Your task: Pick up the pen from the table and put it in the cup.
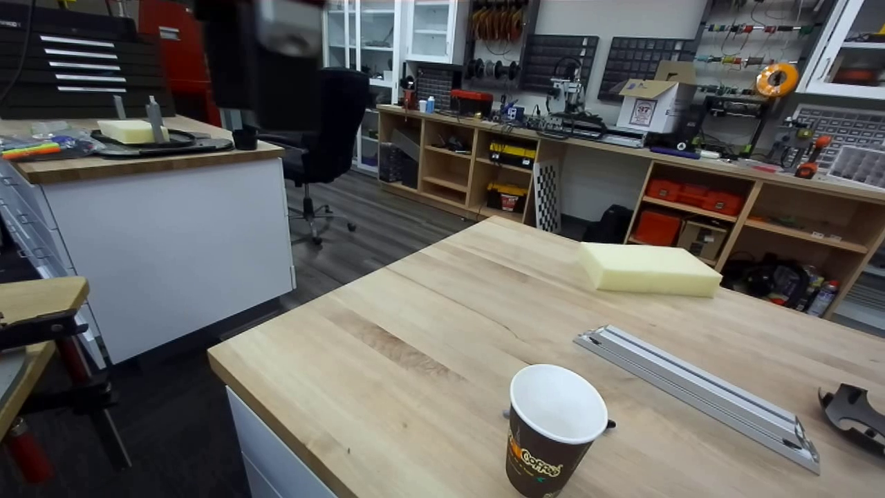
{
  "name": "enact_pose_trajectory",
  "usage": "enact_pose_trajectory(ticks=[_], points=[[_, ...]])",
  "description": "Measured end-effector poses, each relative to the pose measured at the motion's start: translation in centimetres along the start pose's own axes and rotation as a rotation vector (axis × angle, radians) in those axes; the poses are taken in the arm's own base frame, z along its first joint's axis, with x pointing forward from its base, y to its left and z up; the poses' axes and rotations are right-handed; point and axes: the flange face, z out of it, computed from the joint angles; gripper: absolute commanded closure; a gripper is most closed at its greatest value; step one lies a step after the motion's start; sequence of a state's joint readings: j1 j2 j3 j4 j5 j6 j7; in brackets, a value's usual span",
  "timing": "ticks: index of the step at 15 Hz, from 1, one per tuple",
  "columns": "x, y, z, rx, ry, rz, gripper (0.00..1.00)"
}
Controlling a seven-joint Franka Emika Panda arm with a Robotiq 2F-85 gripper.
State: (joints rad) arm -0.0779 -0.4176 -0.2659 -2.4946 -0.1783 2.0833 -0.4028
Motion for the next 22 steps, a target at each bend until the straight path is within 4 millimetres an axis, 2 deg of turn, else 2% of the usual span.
enact_pose_trajectory(ticks=[4,10,14,17,22], points=[[5.6,-2.0,2.8,0.094,0.019,-0.084,0.00],[13.0,-2.3,6.1,0.208,0.026,-0.143,0.00],[17.8,-3.2,9.9,0.271,0.019,-0.147,0.00],[20.8,-3.7,13.1,0.294,0.015,-0.144,0.00],[24.4,-2.9,17.5,0.240,0.051,-0.101,0.00]])
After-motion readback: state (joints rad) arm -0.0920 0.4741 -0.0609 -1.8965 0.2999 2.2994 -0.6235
